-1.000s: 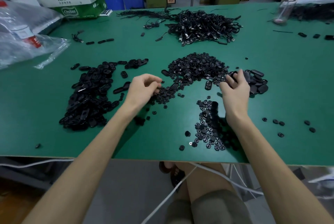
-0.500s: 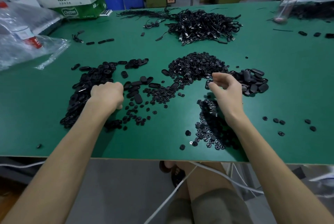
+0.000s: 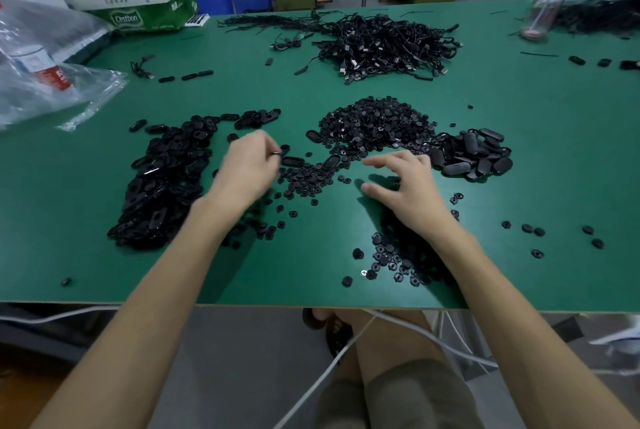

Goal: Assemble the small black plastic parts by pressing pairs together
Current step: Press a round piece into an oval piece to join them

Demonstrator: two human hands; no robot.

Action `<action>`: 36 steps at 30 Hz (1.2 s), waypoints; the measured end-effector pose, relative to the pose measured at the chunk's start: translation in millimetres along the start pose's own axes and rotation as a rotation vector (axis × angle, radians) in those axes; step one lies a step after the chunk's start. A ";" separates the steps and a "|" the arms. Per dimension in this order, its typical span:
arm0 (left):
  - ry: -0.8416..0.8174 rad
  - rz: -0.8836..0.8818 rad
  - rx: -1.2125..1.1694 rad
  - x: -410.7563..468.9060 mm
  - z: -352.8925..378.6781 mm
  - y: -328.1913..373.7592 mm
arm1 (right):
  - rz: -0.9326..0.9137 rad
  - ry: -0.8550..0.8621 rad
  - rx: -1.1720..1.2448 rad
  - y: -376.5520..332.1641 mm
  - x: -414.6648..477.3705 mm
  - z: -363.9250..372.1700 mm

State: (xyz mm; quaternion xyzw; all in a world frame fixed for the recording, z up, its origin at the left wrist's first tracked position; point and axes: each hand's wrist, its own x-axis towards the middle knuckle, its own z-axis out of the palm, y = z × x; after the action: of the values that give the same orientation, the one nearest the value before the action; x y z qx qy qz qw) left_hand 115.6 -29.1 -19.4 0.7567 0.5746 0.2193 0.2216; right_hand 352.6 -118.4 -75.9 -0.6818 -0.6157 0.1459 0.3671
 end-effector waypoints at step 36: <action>0.053 0.033 -1.011 -13.9 108.7 46.2 | -0.012 0.160 0.199 -4.9 -4.8 -0.5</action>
State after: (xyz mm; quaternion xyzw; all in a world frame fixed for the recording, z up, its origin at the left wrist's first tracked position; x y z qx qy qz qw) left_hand 211.7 -62.7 -80.9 0.5581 0.3899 0.4927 0.5419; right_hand 348.4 -123.2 -73.5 -0.6477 -0.5712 0.1492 0.4816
